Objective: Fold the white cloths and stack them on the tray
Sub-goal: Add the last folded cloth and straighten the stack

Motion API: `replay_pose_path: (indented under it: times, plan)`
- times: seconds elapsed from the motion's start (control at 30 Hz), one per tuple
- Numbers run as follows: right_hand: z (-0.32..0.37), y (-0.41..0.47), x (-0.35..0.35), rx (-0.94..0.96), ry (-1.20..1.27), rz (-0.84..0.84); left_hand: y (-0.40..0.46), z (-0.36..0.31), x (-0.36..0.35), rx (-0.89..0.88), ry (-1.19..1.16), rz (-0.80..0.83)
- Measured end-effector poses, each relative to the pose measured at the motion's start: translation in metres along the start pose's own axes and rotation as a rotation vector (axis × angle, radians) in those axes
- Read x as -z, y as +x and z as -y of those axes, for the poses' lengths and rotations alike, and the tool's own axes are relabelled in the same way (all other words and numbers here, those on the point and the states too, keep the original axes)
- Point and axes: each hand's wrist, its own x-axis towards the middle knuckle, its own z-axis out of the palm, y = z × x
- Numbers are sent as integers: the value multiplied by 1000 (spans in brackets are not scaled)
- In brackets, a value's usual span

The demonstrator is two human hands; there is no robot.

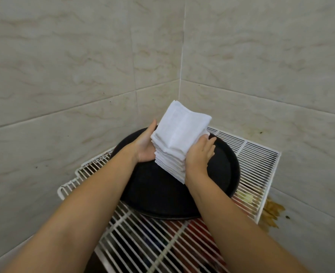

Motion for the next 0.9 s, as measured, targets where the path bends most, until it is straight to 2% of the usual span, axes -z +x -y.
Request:
replay_pose_path:
  times: [0.1,0.2,0.27,0.33,0.47,0.6,0.77,0.9]
  plan:
    - [5,12,11,-4,15,83,-8,7,0,-69,-139,-130]
    - [19,51,32,-54,68,159,-18,26,-1,-209,-230,-403]
    - [43,71,43,-119,105,304,-32,45,-17,-283,-264,-565]
    - [69,99,47,-141,-7,496,-42,62,-39,-332,-195,-645]
    - [94,124,33,-217,-234,954,-45,77,-81,-372,-66,-697]
    - [75,128,18,-277,-277,1281,-30,57,-90,-343,-137,-697]
    - [55,134,20,-235,-331,1374,-19,33,-97,-218,-168,-752]
    - [43,145,24,-356,-197,1406,-18,23,-105,-137,-89,-730]
